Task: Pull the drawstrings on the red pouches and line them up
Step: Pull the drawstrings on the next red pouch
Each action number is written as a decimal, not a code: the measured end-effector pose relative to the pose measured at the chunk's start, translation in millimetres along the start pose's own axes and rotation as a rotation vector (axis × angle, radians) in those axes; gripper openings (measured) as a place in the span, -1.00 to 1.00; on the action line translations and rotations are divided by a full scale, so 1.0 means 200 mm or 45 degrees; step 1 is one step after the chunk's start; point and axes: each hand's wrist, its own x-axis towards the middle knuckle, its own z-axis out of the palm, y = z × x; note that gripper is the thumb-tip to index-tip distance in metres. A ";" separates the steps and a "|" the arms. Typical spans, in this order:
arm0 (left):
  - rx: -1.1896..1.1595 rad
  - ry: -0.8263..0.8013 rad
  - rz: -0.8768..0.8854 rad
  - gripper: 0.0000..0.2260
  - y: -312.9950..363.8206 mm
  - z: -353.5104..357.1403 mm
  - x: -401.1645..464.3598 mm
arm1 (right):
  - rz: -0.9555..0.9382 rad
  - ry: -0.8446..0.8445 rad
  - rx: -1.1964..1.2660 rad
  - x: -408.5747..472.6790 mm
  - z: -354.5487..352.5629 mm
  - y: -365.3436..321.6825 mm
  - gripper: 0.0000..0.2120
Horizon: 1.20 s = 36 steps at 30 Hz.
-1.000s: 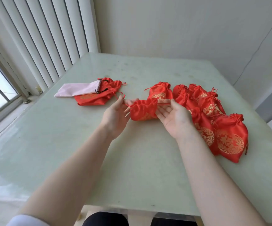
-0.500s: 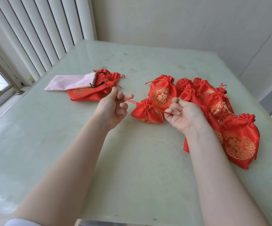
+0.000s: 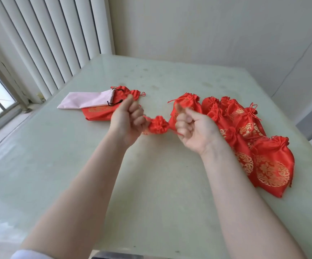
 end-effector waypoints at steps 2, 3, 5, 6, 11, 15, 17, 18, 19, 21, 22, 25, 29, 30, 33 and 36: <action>0.412 0.124 -0.113 -0.57 -0.06 -0.01 0.00 | 0.076 0.048 -0.327 -0.01 -0.05 0.06 -0.70; 0.584 0.155 -0.121 -0.61 -0.08 0.00 0.00 | 0.067 0.069 -0.523 -0.01 -0.06 0.08 -0.71; 0.766 0.165 -0.060 -0.71 -0.10 0.03 -0.01 | 0.001 0.066 -0.871 -0.02 -0.06 0.11 -0.75; 0.820 0.155 -0.014 -0.76 -0.10 0.04 -0.01 | -0.017 0.051 -0.988 -0.02 -0.06 0.12 -0.78; 1.202 -0.110 0.170 -0.75 -0.11 0.06 -0.04 | -0.023 -0.027 -1.168 -0.05 -0.04 0.15 -0.69; 1.212 -0.216 0.259 -0.78 -0.09 0.05 -0.06 | -0.085 -0.039 -1.131 -0.06 -0.01 0.16 -0.82; 1.232 -0.182 0.308 -0.82 -0.09 0.05 -0.07 | -0.126 -0.032 -1.081 -0.07 0.02 0.16 -0.82; 1.233 -0.169 0.324 -0.84 -0.09 0.06 -0.08 | -0.144 -0.019 -1.051 -0.07 0.03 0.16 -0.81; 1.217 -0.158 0.330 -0.85 -0.10 0.06 -0.08 | -0.155 0.000 -1.024 -0.07 0.03 0.16 -0.81; 1.197 -0.112 0.341 -0.88 -0.12 0.06 -0.08 | -0.170 0.064 -0.973 -0.05 0.02 0.16 -0.78; 1.240 -0.061 0.381 -0.90 -0.12 0.05 -0.08 | -0.179 0.114 -0.924 -0.04 0.00 0.15 -0.76; 1.516 0.081 0.520 -0.91 -0.13 0.02 -0.07 | -0.218 0.227 -0.638 -0.02 -0.04 0.13 -0.75; 1.531 0.032 0.180 -0.71 -0.17 0.01 -0.08 | -0.225 0.143 -0.418 -0.04 -0.05 0.12 -0.76; 1.413 -0.006 0.130 -0.70 -0.18 0.02 -0.10 | -0.222 0.102 -0.450 -0.04 -0.04 0.12 -0.75; 1.103 -0.171 0.230 -0.73 -0.19 0.02 -0.10 | -0.262 -0.047 -0.649 -0.07 -0.03 0.13 -0.75; 0.991 -0.298 0.260 -0.78 -0.19 -0.01 -0.09 | -0.356 -0.024 -0.822 -0.09 -0.03 0.11 -0.78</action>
